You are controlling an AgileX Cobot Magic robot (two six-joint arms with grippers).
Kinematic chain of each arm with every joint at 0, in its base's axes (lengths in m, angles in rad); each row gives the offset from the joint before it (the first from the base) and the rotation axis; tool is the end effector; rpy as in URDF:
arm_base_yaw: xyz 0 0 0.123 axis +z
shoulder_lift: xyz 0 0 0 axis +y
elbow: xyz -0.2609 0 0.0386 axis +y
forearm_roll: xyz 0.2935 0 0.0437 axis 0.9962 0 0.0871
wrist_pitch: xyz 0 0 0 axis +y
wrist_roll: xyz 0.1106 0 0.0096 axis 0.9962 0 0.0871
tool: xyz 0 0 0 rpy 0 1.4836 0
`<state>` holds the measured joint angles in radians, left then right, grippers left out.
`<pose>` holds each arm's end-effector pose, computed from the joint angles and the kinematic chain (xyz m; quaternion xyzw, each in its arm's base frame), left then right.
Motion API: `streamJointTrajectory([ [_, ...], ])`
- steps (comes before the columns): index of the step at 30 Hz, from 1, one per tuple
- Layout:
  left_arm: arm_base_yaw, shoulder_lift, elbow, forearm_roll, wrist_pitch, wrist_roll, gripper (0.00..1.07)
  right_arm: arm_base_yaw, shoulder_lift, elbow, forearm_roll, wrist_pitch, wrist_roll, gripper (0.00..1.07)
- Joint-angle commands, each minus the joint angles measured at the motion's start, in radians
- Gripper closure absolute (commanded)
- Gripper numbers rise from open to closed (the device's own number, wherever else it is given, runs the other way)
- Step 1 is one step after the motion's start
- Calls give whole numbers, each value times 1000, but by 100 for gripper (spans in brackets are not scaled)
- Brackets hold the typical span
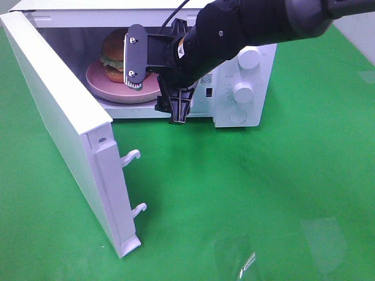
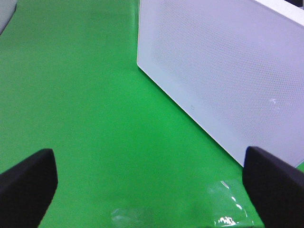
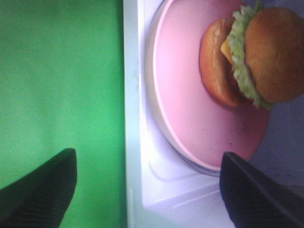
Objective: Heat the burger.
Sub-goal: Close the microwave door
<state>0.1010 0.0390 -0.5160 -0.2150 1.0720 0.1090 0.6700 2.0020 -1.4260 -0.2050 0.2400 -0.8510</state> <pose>0.0790 -0.0129 0.2932 0.0069 0.8571 -0.0538 0.5124 0.3930 0.3045 0.1472 -0.6843 0.6021 -0.0993 0.3992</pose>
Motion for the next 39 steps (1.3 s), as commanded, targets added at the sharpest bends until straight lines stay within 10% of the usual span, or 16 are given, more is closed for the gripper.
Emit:
streamJointTrajectory([
  [1,-1,0,1,-10,-4,2,9,-6,-69,72,1,0,84,28],
  [21,-1,0,1,-10,-4,2,9,-6,-385,452,5,80,648,31],
  [39,-1,0,1,-10,-4,2,9,-6,-610,513,4,557,871,31],
])
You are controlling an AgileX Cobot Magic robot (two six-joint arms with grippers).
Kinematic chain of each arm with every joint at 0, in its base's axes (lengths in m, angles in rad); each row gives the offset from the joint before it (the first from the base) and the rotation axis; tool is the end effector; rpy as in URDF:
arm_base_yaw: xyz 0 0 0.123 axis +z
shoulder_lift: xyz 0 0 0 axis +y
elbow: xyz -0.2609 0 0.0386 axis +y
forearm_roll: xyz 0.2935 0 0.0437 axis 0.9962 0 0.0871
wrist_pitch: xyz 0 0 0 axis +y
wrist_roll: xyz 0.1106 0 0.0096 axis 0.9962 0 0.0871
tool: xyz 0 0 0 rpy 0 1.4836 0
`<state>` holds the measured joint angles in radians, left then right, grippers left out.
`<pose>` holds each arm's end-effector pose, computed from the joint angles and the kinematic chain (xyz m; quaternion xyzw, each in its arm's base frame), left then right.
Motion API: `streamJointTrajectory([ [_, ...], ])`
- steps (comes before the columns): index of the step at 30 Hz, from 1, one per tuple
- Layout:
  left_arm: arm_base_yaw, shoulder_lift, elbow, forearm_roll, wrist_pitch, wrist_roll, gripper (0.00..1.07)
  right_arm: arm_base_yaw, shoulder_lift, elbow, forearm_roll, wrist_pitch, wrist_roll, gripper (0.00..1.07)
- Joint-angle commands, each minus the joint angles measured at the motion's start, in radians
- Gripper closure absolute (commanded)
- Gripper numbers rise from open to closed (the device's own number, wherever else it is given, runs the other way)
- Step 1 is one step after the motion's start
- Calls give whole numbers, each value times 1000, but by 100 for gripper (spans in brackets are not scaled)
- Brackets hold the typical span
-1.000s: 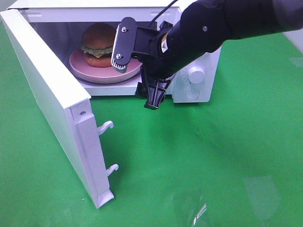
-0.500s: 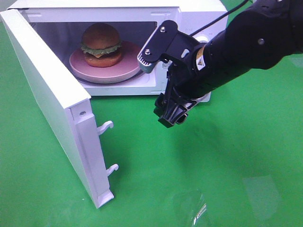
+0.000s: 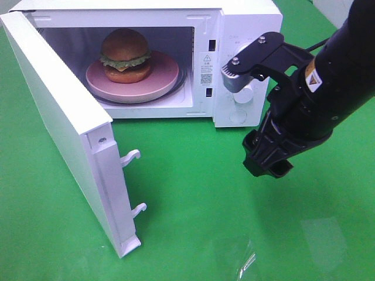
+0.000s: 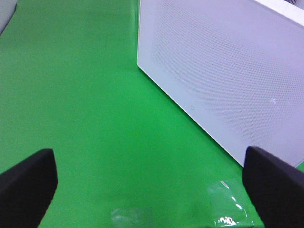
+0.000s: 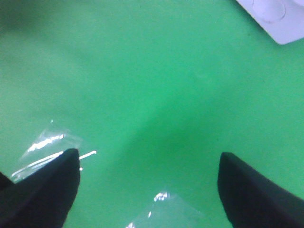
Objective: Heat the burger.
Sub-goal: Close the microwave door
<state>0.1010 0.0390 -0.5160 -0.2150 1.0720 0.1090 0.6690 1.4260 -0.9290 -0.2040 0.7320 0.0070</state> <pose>0.0790 -0.0129 0.2932 0.0069 0.8571 -0.0538 0.5124 0.2651 0.1905 0.1856 -0.3722 0.8999 -0.0077 0.2272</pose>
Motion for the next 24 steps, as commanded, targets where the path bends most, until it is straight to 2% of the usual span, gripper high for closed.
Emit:
streamJointTrajectory([
  [1,-1,0,1,-10,-4,2,9,-5,-34,16,3,65,13,31],
  [15,-1,0,1,-10,-4,2,9,-5,-268,186,27,95,32,31],
  [23,-1,0,1,-10,-4,2,9,-9,-398,228,56,128,45,31],
  [24,-1,0,1,-10,-4,2,9,-42,-428,231,70,144,56,31],
])
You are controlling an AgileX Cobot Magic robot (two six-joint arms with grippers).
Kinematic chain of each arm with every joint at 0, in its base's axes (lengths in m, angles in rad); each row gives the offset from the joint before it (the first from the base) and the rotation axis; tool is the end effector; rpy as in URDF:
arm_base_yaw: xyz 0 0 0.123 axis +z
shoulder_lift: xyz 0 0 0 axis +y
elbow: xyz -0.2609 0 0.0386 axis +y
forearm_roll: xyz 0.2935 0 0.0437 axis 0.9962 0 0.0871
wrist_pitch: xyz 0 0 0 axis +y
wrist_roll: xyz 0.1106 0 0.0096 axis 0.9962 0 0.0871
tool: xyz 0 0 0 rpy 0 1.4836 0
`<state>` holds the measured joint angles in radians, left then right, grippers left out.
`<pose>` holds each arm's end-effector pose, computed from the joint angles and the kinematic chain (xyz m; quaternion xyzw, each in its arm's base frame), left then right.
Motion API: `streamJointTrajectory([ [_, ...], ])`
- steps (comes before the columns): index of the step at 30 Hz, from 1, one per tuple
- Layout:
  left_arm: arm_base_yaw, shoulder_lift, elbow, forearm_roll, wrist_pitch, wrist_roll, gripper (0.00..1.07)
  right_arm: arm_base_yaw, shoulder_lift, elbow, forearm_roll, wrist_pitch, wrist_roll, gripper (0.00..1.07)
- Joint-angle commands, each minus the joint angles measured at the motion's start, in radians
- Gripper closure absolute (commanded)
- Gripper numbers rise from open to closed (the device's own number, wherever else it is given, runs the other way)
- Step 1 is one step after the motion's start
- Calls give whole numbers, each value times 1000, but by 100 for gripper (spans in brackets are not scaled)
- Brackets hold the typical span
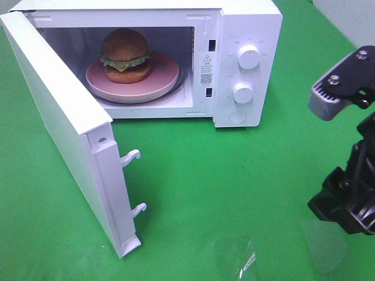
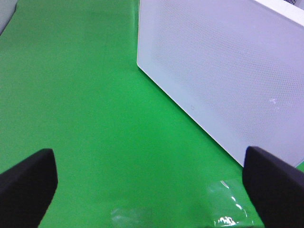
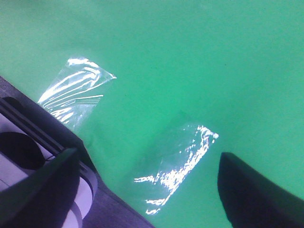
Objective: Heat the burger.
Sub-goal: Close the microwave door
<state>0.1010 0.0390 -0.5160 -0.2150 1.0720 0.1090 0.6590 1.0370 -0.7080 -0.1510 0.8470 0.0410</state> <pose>0.0790 -0.0129 0.2932 0.0069 0.8571 -0.0538 0.5124 0.2006 0.1395 0.2163 -0.3278 0.9118 0.0188 0.2465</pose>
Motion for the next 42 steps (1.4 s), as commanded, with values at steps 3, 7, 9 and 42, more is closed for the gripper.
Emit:
streamJointTrajectory([
  [3,-1,0,1,-10,-4,2,9,-89,-75,25,38,32,22,31],
  [7,-1,0,1,-10,-4,2,9,-261,-220,92,58,39,36,31],
  [9,-1,0,1,-10,-4,2,9,-308,-279,111,56,48,46,31],
  [42,-1,0,1,-9,-4,2,9,-635,-1067,217,79,112,55,31],
])
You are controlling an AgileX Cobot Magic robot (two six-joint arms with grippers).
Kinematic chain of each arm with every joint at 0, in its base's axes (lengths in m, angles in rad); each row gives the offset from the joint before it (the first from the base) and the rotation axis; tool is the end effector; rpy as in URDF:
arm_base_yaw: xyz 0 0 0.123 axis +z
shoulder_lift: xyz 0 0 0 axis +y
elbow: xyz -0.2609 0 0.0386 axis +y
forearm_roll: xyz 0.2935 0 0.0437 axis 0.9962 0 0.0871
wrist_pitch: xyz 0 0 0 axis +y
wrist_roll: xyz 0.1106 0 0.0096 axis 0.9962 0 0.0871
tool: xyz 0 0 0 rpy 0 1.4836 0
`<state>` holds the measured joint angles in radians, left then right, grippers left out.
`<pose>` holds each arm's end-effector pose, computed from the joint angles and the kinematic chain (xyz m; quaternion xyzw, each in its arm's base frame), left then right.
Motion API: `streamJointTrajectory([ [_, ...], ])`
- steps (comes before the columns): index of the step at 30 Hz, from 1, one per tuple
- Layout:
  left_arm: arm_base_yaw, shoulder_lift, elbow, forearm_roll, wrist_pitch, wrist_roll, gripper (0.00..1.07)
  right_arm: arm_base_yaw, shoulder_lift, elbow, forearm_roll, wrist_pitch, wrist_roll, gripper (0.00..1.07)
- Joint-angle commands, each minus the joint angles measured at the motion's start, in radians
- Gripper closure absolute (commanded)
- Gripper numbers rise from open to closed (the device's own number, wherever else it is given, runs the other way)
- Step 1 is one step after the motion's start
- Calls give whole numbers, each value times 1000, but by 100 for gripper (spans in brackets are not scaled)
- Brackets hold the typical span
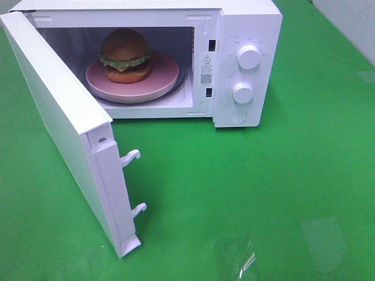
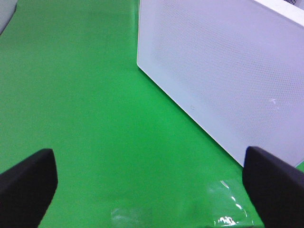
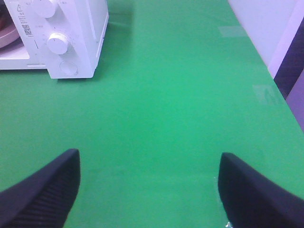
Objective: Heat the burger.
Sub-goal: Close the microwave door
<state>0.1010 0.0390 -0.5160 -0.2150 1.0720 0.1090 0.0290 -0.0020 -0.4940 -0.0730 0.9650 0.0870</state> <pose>0.0790 -0.0129 0.2932 0.0069 0.8571 -0.0538 0.5124 0.0794 -0.0044 0.2980 0.0236 0.8275 -0.0040 0.5609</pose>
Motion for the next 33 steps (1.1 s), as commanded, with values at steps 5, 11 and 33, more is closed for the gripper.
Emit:
streamJointTrajectory([
  [5,-1,3,1,-9,-4,2,9,-5,-28,3,1,-6,8,32],
  [11,-1,3,1,-9,-4,2,9,-5,-28,3,1,-6,8,32],
  [33,-1,3,1,-9,-4,2,9,-5,-28,3,1,-6,8,32],
])
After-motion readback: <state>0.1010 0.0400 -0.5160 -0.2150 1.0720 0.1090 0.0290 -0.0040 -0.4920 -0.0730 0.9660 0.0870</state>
